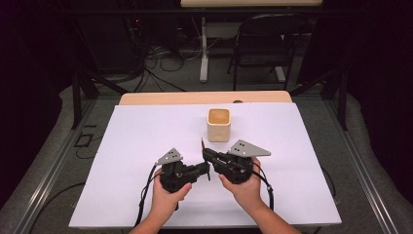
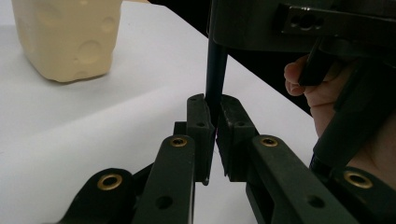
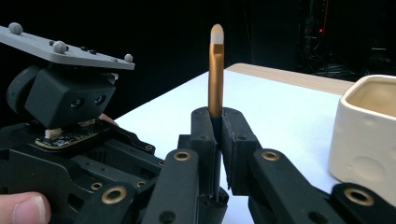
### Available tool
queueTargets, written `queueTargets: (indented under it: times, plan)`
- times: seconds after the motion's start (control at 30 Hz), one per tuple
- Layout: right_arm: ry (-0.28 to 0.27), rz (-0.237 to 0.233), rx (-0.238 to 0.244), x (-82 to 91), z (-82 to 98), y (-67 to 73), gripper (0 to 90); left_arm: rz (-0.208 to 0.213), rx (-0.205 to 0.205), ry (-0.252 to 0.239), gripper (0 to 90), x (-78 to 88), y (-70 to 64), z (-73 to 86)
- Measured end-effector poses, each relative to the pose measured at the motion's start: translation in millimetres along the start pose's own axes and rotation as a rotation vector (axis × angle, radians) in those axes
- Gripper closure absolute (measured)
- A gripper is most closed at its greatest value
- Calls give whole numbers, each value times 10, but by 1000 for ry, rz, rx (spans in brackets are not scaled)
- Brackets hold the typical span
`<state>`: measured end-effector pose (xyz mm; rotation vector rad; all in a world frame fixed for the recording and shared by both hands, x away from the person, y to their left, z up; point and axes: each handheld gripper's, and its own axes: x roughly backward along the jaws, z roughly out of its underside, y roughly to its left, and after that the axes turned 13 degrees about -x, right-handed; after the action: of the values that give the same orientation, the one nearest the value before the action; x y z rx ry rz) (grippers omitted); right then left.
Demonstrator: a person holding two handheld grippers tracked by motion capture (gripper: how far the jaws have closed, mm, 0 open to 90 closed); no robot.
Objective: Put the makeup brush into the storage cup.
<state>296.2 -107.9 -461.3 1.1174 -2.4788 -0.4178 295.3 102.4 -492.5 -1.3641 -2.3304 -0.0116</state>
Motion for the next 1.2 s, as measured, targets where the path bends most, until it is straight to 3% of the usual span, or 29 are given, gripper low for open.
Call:
queueTargets:
  times: [0.5,0.73,1.2]
  plan:
    - [-1,-13,-16,1,-4,-14,834,-1,-13,1,839,12,-1,-1]
    - [0,-23,-35,5,-16,-39,781,-23,-25,11,840,23,7,1]
    - [18,-33,-35,-2,-15,-47,752,-100,-109,47,840,40,-12,24]
